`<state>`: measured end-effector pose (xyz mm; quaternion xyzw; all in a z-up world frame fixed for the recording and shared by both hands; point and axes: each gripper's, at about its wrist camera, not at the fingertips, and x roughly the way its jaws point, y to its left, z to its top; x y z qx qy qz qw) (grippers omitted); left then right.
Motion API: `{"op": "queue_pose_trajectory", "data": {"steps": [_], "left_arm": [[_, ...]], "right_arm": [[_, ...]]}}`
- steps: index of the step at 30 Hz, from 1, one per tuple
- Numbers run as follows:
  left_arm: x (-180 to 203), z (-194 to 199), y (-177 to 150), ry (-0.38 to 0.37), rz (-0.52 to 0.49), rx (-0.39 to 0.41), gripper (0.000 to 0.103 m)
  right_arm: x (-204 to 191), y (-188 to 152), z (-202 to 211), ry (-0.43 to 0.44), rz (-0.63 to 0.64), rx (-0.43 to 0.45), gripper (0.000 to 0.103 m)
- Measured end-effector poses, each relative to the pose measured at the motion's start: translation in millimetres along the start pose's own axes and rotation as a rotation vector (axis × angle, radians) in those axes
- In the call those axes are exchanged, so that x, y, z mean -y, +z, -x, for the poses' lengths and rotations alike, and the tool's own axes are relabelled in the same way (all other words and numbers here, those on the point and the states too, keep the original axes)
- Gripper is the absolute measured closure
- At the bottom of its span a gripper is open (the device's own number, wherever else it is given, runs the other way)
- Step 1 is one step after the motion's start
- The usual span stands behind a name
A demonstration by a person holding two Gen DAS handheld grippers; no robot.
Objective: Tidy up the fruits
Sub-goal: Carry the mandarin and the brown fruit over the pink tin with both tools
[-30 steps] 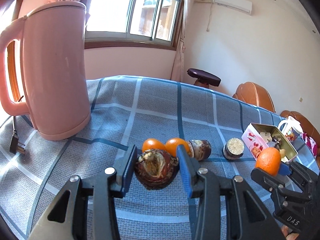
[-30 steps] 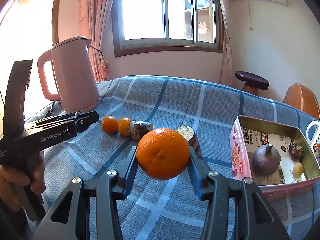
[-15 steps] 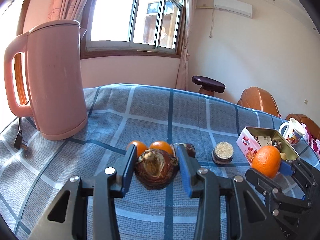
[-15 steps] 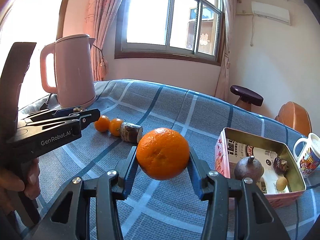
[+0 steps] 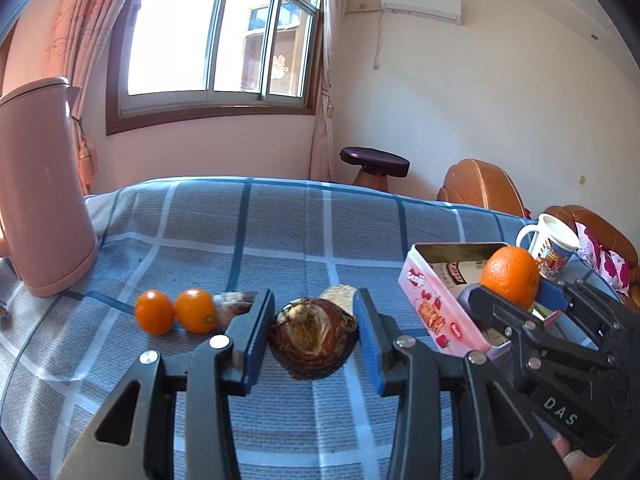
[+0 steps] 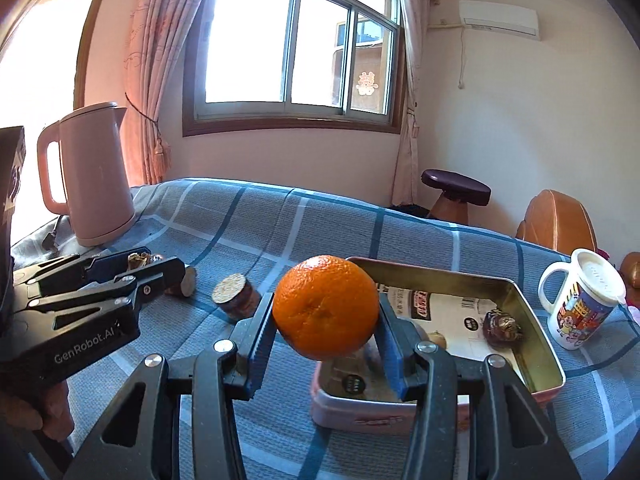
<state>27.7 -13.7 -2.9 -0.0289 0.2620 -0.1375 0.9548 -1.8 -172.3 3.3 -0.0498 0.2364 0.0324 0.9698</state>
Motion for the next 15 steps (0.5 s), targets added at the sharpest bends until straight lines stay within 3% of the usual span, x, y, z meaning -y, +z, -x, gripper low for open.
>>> {"op": "queue_pose_trajectory", "data": {"steps": [15], "left_arm": [[75,-28,8,-0.082,-0.07,0.017,0.061]], "right_arm": [[86,-1,-6,-0.146,-0.077,0.003,0.054]]}}
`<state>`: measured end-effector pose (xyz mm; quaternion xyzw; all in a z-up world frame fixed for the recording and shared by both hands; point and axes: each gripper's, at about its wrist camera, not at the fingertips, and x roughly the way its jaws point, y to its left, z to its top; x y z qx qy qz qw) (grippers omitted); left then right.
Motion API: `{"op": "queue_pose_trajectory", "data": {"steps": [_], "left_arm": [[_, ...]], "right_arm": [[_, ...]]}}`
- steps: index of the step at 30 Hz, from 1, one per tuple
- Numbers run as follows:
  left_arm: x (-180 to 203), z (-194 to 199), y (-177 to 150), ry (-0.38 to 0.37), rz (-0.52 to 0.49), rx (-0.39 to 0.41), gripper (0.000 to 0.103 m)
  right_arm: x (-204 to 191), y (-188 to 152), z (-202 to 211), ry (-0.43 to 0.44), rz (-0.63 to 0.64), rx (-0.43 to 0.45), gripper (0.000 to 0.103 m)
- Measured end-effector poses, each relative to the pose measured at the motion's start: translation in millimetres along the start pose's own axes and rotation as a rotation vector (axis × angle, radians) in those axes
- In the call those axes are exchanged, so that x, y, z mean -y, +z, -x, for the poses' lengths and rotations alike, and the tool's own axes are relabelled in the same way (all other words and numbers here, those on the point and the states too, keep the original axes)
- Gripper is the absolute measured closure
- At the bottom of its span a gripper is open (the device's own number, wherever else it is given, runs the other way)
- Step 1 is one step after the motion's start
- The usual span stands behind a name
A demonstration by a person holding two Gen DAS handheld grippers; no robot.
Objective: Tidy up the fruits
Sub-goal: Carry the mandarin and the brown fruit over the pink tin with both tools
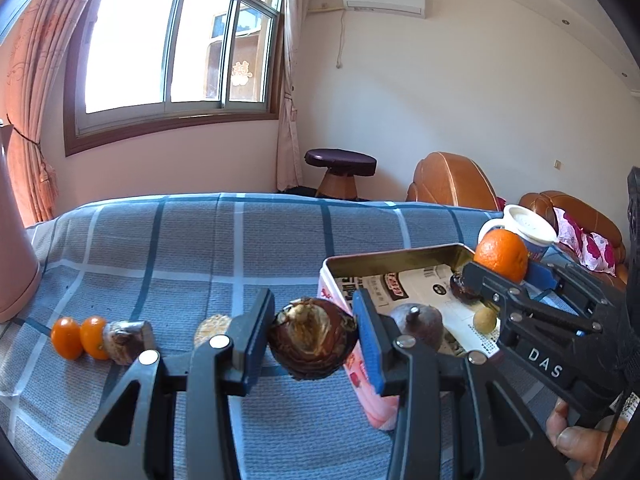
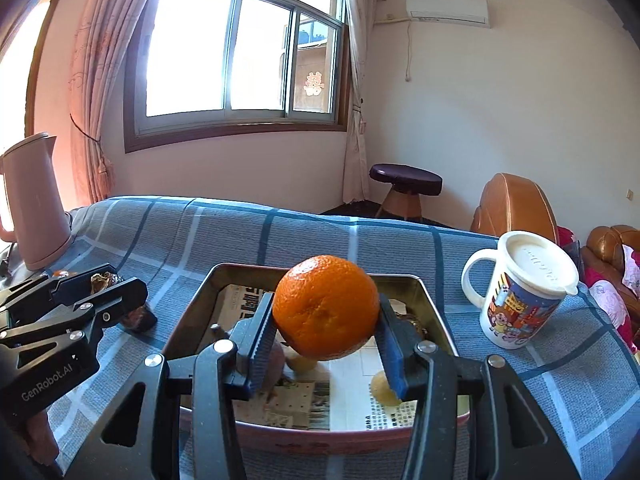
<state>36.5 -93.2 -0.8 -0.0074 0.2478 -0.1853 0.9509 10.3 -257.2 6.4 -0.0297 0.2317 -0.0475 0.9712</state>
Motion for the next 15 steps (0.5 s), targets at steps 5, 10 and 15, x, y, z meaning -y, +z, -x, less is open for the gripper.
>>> {"op": "queue_pose_trajectory", "data": {"steps": [5,10,15], "left_arm": [[23,-11,5,-0.017,-0.033,0.014,0.061],[40,-24,12,-0.044,-0.044,0.003,0.061],[52,-41,18,-0.063,-0.049,-0.022,0.061]], "right_arm": [[20,0,-5,-0.036,-0.016,-0.006,0.054],[39,-1,-13,-0.071,-0.03,-0.021,0.054],[52,-2,-24,-0.077,-0.045,-0.053,0.054]]}}
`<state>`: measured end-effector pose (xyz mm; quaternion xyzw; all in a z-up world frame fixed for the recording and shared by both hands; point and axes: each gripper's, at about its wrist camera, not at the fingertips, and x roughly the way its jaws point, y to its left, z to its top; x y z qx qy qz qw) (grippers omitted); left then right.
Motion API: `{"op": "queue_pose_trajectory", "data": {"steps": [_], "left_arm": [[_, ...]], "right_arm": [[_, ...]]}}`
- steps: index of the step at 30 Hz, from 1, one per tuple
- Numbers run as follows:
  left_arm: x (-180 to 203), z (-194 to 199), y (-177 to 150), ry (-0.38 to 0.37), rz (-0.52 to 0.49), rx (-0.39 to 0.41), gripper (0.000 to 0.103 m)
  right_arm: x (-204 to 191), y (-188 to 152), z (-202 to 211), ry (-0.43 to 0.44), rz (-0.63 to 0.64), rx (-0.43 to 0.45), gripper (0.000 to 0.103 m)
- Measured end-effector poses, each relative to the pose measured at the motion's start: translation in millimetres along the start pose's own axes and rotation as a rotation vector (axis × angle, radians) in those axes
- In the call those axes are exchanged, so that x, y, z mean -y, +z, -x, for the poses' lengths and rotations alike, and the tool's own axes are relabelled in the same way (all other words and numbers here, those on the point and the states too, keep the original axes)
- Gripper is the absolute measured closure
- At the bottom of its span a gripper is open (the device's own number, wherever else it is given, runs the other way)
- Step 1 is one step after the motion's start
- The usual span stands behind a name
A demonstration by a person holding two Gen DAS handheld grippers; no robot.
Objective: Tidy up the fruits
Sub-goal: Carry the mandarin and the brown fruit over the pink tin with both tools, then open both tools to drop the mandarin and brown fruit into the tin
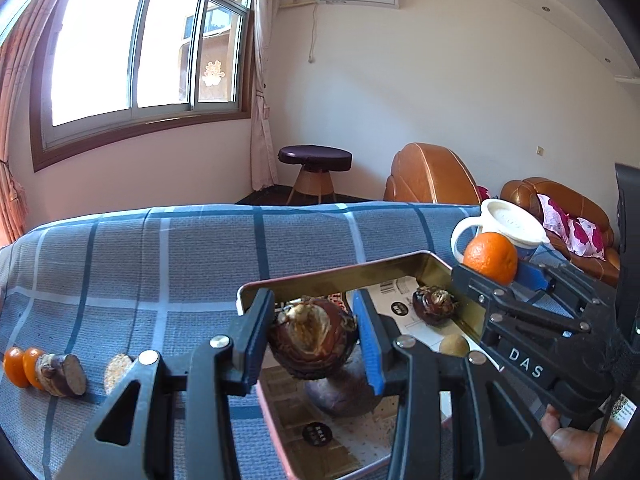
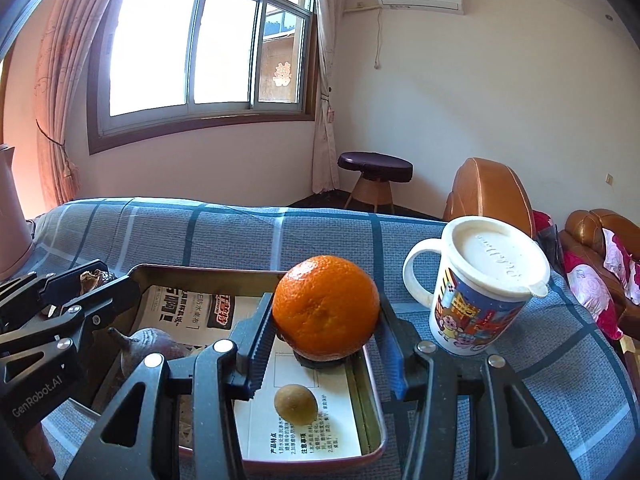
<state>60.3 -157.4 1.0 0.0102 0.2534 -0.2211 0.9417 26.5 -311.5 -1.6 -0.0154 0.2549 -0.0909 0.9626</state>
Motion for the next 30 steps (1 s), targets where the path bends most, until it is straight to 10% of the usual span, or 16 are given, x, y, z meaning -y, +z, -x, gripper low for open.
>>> {"op": "queue_pose_trajectory", "data": {"steps": [30], "left_arm": [[11,-41,7,0.013,-0.009,-0.148,0.06]], "right_arm": [[1,-3,-36,0.176,0.0,-0.162,0.051]]}}
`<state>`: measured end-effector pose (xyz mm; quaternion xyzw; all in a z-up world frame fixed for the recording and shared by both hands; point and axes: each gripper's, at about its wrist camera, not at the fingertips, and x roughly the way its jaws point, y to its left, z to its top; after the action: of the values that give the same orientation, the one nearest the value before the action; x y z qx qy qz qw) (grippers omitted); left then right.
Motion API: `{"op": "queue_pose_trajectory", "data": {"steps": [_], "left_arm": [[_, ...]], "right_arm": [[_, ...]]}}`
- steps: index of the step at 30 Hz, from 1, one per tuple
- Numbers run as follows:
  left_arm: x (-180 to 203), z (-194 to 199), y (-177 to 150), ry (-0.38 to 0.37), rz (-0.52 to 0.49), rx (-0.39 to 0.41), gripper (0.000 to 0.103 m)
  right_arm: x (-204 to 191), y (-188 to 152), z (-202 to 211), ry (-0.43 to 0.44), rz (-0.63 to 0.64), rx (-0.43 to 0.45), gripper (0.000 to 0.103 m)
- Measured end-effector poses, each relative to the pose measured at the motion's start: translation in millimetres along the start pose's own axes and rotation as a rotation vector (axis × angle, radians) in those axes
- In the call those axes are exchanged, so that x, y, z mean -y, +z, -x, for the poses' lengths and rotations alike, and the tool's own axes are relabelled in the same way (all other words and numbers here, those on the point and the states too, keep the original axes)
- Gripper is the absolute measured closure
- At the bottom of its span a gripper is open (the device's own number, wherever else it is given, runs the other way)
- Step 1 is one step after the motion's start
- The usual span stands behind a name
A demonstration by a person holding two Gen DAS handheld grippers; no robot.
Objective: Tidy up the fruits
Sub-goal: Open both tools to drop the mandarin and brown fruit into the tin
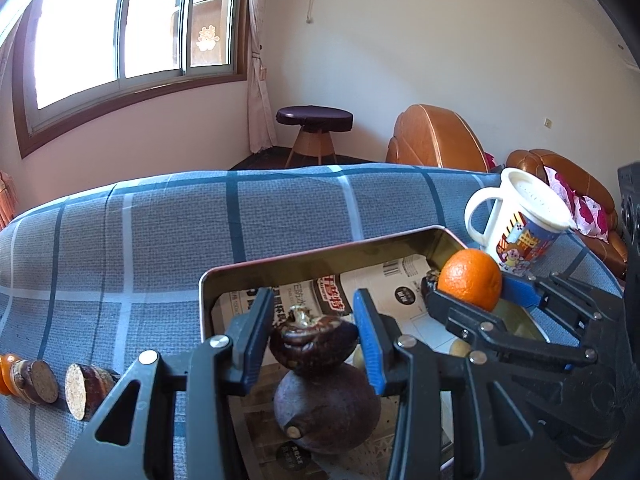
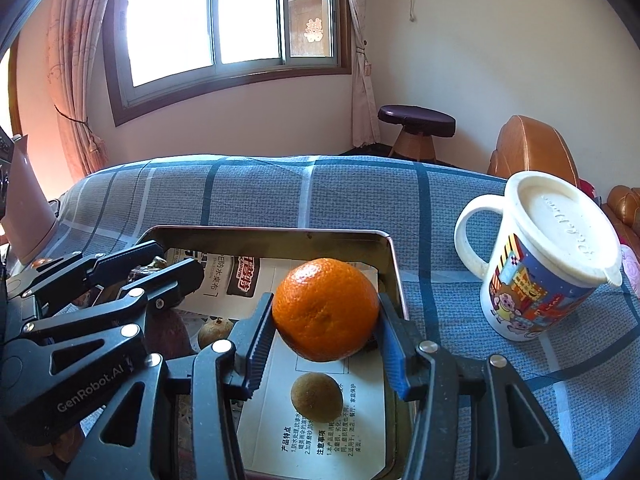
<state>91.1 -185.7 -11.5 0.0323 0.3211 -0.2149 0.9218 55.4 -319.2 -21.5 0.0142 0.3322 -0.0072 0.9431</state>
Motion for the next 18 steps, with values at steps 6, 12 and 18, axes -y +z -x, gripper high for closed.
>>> {"op": "queue_pose_trajectory", "data": {"steps": [6,12,18], "left_arm": [[-3,6,-1,0.021,0.0,0.016,0.052],[1,20,3,0.088,-0.031,0.074,0.039],[-9,42,7,0.171,0.024,0.182,0.005]], "right_arm": [[4,-1,8,0.013,-0.016,0.032,0.044],[9,0,25,0.008,-0.033,0.098,0.038],[20,1,43,0.01,-0.088,0.186,0.022]]}}
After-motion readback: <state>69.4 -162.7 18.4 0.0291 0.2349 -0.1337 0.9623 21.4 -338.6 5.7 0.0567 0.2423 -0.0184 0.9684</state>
